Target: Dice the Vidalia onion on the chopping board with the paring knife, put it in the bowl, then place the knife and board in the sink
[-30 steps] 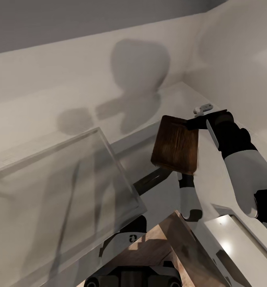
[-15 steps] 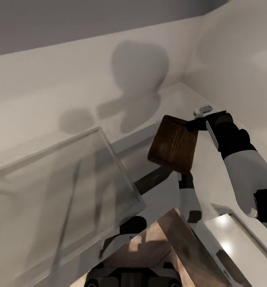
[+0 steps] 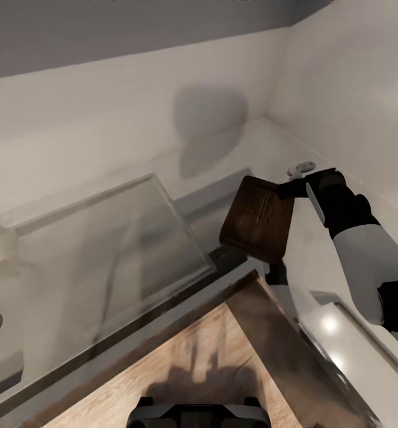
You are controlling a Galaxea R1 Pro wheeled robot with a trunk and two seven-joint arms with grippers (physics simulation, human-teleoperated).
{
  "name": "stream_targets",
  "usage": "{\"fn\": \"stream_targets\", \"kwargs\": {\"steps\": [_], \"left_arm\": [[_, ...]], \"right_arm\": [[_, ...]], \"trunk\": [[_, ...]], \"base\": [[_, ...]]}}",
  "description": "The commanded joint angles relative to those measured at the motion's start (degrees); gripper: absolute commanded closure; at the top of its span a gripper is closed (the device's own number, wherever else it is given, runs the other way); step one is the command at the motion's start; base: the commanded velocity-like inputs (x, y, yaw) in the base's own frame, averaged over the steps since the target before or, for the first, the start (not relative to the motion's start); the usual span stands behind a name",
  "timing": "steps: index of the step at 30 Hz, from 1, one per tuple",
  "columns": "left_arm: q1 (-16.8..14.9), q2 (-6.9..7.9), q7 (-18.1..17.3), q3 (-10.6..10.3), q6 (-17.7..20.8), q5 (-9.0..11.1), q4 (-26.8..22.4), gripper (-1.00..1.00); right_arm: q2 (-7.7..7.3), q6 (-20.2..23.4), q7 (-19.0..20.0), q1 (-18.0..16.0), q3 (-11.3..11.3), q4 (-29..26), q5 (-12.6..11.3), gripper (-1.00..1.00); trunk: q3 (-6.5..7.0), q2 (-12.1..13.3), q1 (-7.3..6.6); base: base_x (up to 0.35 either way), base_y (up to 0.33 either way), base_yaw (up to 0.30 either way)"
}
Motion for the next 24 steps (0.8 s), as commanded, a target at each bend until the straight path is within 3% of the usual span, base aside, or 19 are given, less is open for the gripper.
{"fn": "stream_targets", "kwargs": {"steps": [1,12,24], "left_arm": [[0.0,-0.02,0.0,0.0,0.0,0.4,-0.1,-1.0],[0.0,-0.01,0.0,0.0,0.0,0.4,0.0,-1.0],[0.1,0.01,0.0,0.0,-0.1,0.4,0.0,-1.0]], "right_arm": [[-0.05,0.2,0.4,0.0,0.2,-0.1,0.5,1.0],[-0.05,0.2,0.5,0.0,0.2,-0.1,0.4,1.0],[-0.01,0.3,0.5,0.0,0.2,-0.1,0.4,1.0]], "trunk": [[0.02,-0.1,0.01],[1.03,-0.1,0.01],[2.07,-0.1,0.01]], "base": [[-0.315,0.0,0.0],[-0.338,0.005,0.0],[-0.341,0.092,0.0]]}}
